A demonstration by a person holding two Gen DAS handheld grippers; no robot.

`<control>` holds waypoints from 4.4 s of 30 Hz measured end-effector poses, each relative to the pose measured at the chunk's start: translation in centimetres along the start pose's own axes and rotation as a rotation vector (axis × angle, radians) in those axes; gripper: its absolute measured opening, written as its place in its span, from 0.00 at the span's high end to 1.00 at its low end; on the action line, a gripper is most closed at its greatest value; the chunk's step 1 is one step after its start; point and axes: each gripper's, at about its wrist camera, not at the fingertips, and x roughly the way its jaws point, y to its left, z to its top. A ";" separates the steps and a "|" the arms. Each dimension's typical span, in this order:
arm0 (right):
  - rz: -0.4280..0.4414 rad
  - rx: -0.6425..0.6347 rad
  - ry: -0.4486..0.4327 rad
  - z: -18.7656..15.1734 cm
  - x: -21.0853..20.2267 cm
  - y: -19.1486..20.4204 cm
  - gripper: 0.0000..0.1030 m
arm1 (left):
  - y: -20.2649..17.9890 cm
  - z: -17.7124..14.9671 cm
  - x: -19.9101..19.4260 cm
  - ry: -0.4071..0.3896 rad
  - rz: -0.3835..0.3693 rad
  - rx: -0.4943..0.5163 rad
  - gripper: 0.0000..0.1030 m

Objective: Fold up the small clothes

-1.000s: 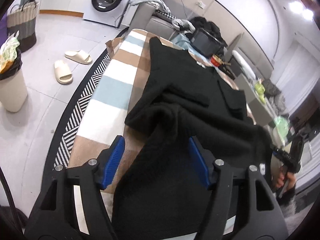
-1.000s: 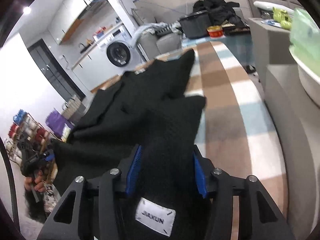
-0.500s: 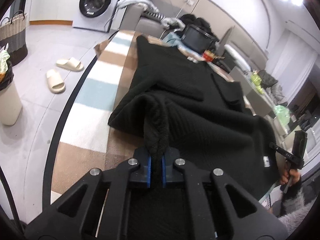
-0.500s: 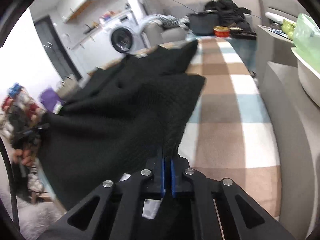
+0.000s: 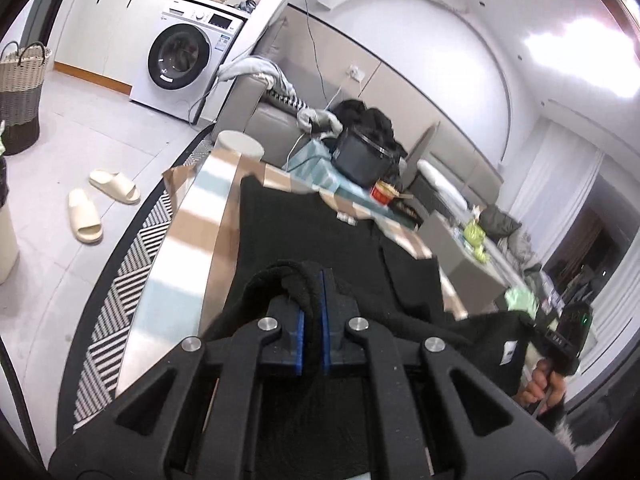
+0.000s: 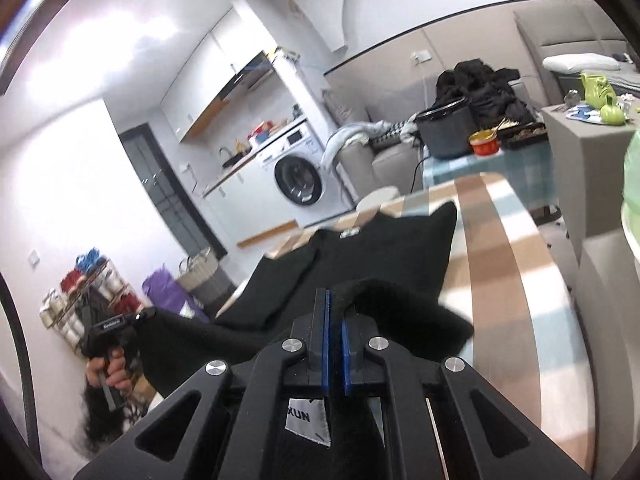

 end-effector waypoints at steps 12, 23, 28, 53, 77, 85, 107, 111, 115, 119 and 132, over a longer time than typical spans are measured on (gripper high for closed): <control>-0.284 0.176 0.172 4.1 11.8 -6.2 0.88 | 6.5 4.1 12.0 0.104 0.153 -0.175 0.96; -0.288 0.122 0.369 -0.3 13.8 -7.3 0.47 | 6.0 0.3 20.0 0.297 0.249 -0.040 0.67; -0.250 0.044 0.422 -1.5 15.1 -6.1 0.63 | 4.3 -1.1 21.5 0.332 0.244 0.047 0.71; -0.231 0.139 0.427 -5.2 -0.3 -4.7 0.58 | 1.6 -7.3 7.4 0.319 0.226 0.026 0.61; -0.359 0.059 0.475 -8.8 -2.6 -5.3 0.60 | 3.4 -10.1 0.7 0.315 0.297 -0.060 0.58; -0.230 -0.016 0.368 -6.8 -4.2 -1.4 0.91 | 2.9 -10.0 0.4 0.319 0.293 -0.050 0.58; -0.162 0.094 0.393 -7.7 -0.9 -3.0 0.82 | 3.3 -11.9 0.2 0.366 0.269 -0.032 0.56; -0.160 0.110 0.401 -8.1 -0.5 -3.5 0.70 | 2.9 -11.4 -0.1 0.319 0.245 -0.016 0.83; -0.182 0.088 0.431 -8.4 0.0 -3.4 0.70 | 2.2 -10.6 -0.9 0.266 0.238 0.010 0.89; -0.202 0.068 0.448 -8.4 -0.7 -3.1 0.54 | 1.9 -10.3 -1.2 0.255 0.236 0.004 0.89; -0.183 0.117 0.295 -7.4 -3.0 -3.9 0.94 | 1.8 -8.6 -2.2 0.161 0.187 -0.062 0.93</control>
